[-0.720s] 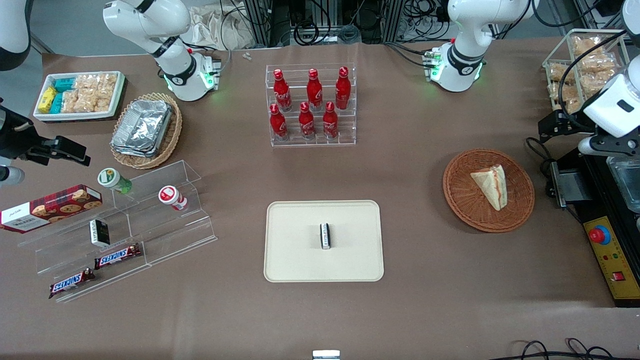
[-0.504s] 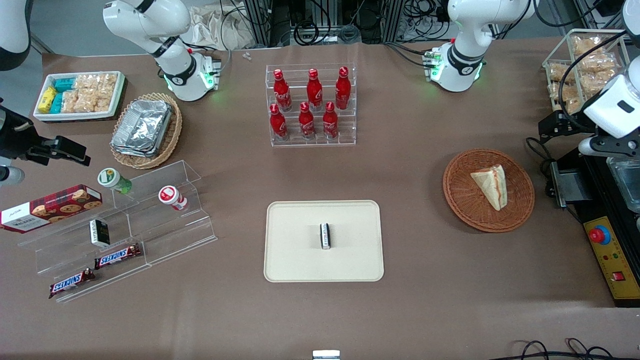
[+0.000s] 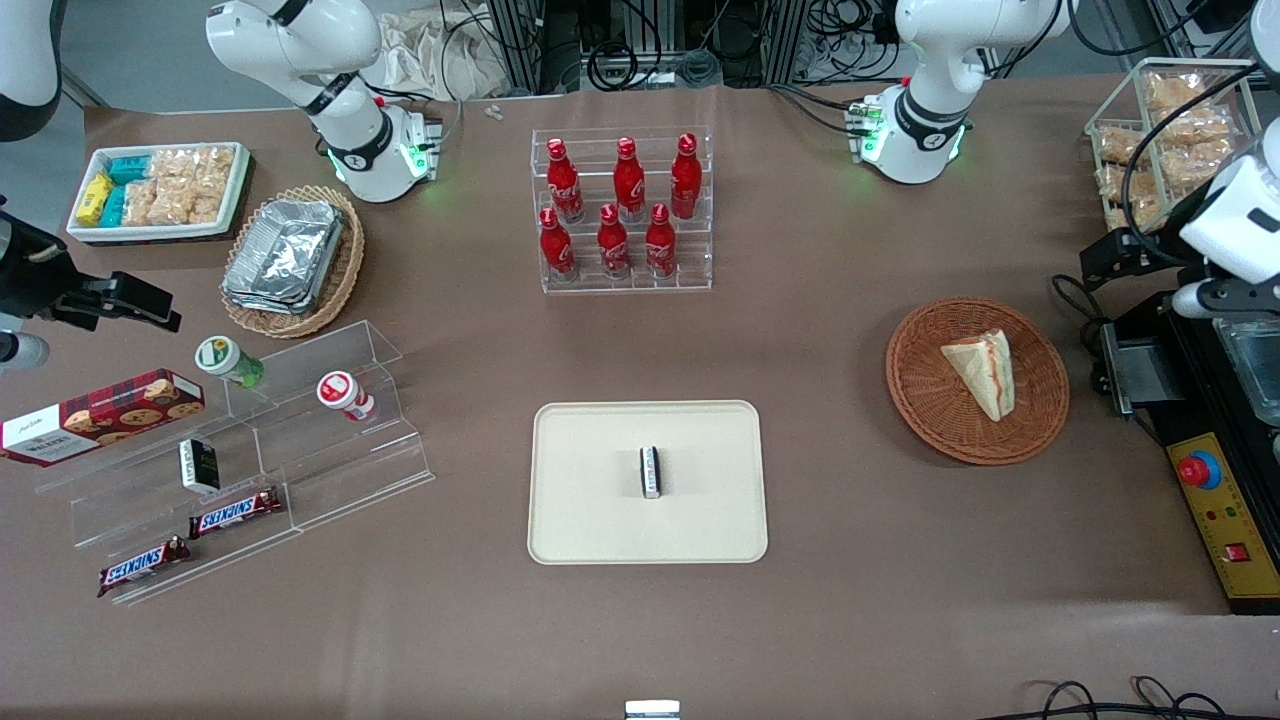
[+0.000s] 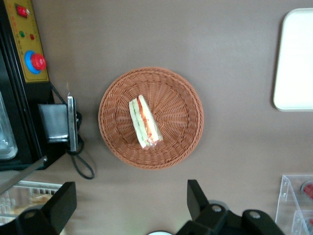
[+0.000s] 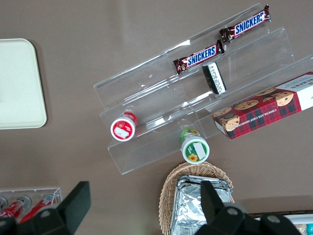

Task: Place sandwich from basket to tray
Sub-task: 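Move the left gripper over the sandwich in the wicker basket, then lower the left gripper and close it on the wrapped sandwich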

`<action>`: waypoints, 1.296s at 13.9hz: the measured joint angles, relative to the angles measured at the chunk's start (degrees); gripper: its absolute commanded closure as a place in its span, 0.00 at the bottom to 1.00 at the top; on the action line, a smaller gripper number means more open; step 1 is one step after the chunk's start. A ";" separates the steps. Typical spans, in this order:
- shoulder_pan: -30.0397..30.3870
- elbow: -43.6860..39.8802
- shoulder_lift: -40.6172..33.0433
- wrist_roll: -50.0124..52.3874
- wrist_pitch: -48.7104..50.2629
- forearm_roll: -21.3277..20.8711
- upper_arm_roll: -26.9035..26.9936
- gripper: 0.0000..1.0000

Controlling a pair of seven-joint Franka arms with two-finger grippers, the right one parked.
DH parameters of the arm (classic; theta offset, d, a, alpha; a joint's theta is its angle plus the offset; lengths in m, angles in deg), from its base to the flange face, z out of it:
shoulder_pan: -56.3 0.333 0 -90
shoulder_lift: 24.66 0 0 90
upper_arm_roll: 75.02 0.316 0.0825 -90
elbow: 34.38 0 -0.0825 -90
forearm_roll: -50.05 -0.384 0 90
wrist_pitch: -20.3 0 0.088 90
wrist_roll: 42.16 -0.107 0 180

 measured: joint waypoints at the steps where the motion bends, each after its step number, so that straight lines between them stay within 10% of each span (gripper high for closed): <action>1: 0.00 2.94 -0.27 1.84 -3.08 0.00 0.02 0.00; 18: 0.19 40.74 -1.67 22.84 -41.76 0.00 0.54 0.00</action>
